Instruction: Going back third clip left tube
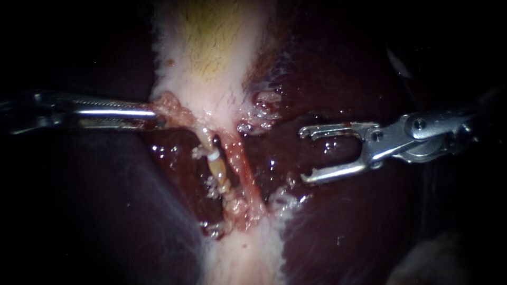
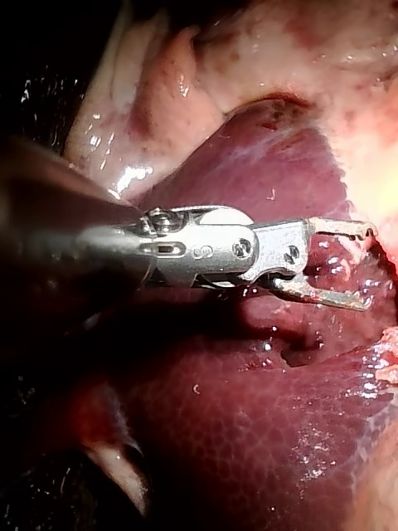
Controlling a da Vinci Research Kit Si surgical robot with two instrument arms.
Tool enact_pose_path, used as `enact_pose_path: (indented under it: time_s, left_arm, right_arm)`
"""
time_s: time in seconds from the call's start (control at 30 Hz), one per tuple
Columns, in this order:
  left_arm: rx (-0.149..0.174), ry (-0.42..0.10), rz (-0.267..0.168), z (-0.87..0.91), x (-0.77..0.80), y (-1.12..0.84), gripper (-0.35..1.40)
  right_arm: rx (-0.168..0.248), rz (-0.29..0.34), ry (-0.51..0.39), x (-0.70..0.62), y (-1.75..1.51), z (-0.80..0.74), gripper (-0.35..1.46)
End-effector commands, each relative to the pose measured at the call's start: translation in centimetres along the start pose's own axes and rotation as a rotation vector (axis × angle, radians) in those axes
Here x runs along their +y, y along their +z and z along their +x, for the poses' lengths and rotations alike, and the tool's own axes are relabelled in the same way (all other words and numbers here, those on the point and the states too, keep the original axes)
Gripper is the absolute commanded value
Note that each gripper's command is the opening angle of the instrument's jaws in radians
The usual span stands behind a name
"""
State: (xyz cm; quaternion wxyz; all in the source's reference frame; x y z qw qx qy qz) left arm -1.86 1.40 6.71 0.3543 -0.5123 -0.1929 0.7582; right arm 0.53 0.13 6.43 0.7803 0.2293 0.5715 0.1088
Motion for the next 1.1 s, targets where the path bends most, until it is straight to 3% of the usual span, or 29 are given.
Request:
enact_pose_path:
  time_s: [0.03, 0.33, 0.63, 1.1]
  left_arm:
    - [0.000, -0.001, 0.003, 0.00, -0.01, 0.01, -0.35]
    - [0.002, 0.000, 0.008, -0.04, -0.21, 0.27, -0.35]
    - [0.004, 0.004, 0.014, -0.10, -0.26, 0.57, -0.35]
    - [-0.002, 0.006, 0.012, -0.13, -0.28, 0.63, -0.35]
  right_arm:
    - [0.000, 0.000, 0.000, -0.01, 0.01, 0.00, 0.50]
    - [0.000, 0.002, 0.000, -0.02, -0.03, 0.00, 0.50]
    - [0.000, 0.002, 0.000, -0.03, -0.04, 0.00, 0.50]
    - [0.001, 0.002, 0.000, -0.05, -0.04, 0.02, 0.50]
